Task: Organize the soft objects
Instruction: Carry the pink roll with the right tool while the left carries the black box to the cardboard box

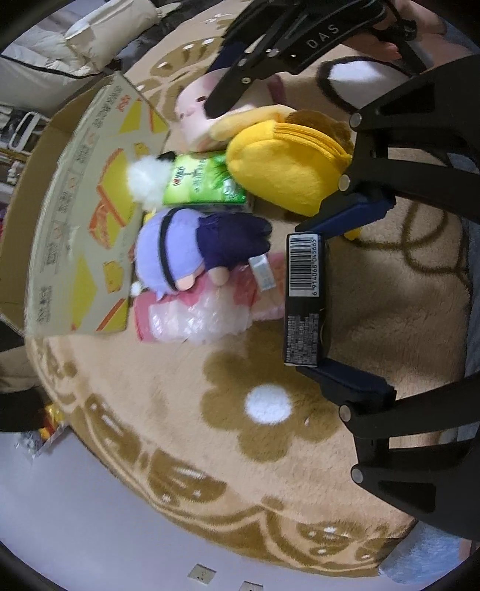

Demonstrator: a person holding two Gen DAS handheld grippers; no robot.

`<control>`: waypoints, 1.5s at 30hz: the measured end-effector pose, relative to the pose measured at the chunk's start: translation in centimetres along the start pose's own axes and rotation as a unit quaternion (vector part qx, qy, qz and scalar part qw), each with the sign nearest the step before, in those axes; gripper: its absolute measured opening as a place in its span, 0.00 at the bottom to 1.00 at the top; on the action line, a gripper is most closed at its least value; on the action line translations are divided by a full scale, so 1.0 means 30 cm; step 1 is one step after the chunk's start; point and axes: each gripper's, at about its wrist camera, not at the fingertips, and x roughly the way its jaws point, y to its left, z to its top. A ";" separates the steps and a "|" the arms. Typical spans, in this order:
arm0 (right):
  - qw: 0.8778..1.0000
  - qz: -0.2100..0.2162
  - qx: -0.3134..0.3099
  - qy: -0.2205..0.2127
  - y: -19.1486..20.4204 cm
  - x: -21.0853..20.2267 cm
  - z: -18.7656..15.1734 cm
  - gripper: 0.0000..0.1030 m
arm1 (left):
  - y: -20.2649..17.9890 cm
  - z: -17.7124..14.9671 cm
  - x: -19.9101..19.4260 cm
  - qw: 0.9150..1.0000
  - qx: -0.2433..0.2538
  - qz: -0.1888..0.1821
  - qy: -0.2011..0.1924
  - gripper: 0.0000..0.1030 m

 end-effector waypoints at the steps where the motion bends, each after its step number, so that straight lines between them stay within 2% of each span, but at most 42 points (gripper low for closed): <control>1: 1.000 -0.001 0.001 -0.001 0.001 -0.004 0.001 0.33 | 0.004 0.000 -0.007 1.000 -0.003 0.002 -0.005 0.62; 7: 0.999 -0.026 0.011 -0.018 -0.010 -0.029 0.013 0.33 | 0.041 -0.005 -0.067 0.999 -0.022 0.014 -0.047 0.62; 14: 0.998 -0.023 0.022 -0.050 -0.027 -0.090 0.032 0.33 | 0.053 0.002 -0.124 0.994 -0.018 0.048 -0.092 0.62; 21: 0.995 -0.020 0.021 -0.091 -0.011 -0.174 0.052 0.33 | 0.035 0.000 -0.176 0.989 0.003 0.080 -0.123 0.62; 25: 0.994 -0.016 0.021 -0.110 -0.008 -0.214 0.070 0.33 | 0.015 0.013 -0.219 0.983 0.025 0.103 -0.151 0.62; 29: 0.992 -0.011 0.019 -0.128 -0.006 -0.244 0.099 0.33 | -0.004 0.052 -0.278 0.976 0.036 0.113 -0.182 0.62; 34: 0.990 -0.003 0.016 -0.143 -0.002 -0.262 0.143 0.33 | -0.018 0.119 -0.331 0.973 0.038 0.109 -0.201 0.62; 45: 0.987 0.005 0.020 -0.159 -0.034 -0.197 0.273 0.33 | -0.062 0.296 -0.377 0.963 0.057 0.113 -0.239 0.62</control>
